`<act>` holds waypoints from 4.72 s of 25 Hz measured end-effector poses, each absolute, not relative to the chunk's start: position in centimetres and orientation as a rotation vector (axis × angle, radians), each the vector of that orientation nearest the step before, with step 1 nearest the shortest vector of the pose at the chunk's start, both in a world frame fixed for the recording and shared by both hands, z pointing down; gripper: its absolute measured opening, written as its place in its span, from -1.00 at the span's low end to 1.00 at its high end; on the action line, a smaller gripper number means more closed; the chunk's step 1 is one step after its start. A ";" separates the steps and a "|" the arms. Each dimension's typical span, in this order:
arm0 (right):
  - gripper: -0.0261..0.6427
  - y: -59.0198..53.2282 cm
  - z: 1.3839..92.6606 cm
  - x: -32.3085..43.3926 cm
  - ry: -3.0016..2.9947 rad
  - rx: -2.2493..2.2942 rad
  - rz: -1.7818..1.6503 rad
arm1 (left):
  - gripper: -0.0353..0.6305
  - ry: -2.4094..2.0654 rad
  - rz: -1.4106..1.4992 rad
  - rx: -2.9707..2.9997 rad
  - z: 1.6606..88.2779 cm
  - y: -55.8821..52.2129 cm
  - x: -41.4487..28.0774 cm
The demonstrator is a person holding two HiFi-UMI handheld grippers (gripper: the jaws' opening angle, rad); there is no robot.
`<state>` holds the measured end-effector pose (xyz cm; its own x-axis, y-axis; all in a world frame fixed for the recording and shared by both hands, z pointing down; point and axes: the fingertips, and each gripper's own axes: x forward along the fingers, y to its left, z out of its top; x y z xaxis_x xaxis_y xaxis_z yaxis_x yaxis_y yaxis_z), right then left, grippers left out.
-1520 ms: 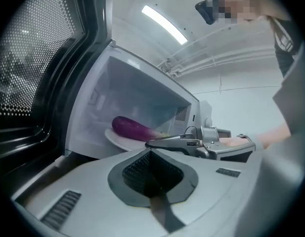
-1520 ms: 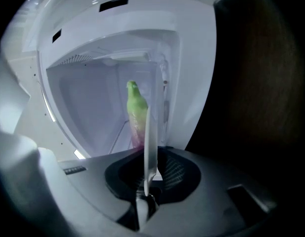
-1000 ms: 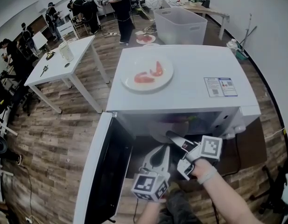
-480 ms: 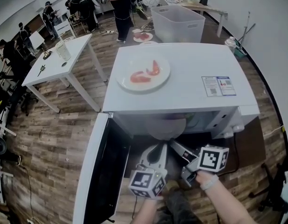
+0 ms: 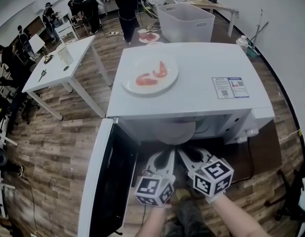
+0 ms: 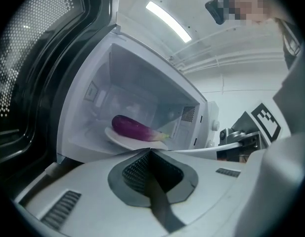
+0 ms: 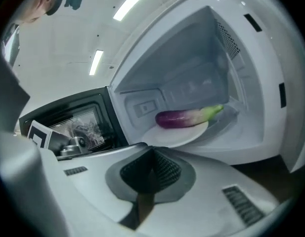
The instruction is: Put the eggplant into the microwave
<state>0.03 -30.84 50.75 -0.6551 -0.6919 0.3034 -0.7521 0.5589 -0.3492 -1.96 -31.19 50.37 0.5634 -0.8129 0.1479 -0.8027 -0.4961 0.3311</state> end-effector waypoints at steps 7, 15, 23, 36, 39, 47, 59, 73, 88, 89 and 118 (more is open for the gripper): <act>-0.91 -31.7 51.0 -0.1 -2.648 1.274 0.714 | -0.89 -1.346 -0.018 2.436 50.5 -31.7 -3.2; -0.91 -33.1 50.8 0.1 -2.648 1.307 0.726 | -0.89 -1.388 -0.026 2.416 50.2 -33.6 -4.4; -0.91 -34.2 50.8 0.7 -2.633 1.344 0.727 | -0.89 -1.395 -0.032 2.399 50.3 -35.0 -4.6; -0.91 -35.4 50.5 0.9 -2.633 1.369 0.752 | -0.89 -1.380 -0.031 2.386 50.3 -36.5 -4.5; -0.91 -35.6 50.4 1.0 -2.637 1.369 0.750 | -0.89 -1.374 -0.032 2.385 50.3 -36.8 -4.3; -0.91 -35.5 49.7 0.6 -2.662 1.331 0.660 | -0.89 -1.375 -0.027 2.381 50.2 -37.3 -4.0; -0.92 -35.1 49.8 0.7 -2.702 1.294 0.664 | -0.89 -1.377 -0.055 2.383 50.0 -37.2 -3.8; -0.92 -31.7 47.0 0.5 -2.708 1.279 0.593 | -0.89 -1.339 -0.087 2.444 47.1 -32.5 -2.6; -0.92 -26.1 41.5 1.2 -2.695 1.223 0.515 | -0.89 -1.276 -0.074 2.510 40.7 -27.0 -1.0; -0.92 -25.9 41.1 1.2 -2.699 1.223 0.517 | -0.89 -1.275 -0.074 2.512 40.4 -26.8 -1.0; -0.92 -21.4 36.3 0.7 -2.729 1.263 0.452 | -0.89 -1.301 -0.099 2.488 37.6 -21.4 -2.3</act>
<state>0.74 -21.38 36.25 -0.6505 -0.7289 0.2135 -0.7588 0.6115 -0.2244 -2.26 -21.42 37.64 0.5805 -0.8092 0.0905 -0.7862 -0.5281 0.3209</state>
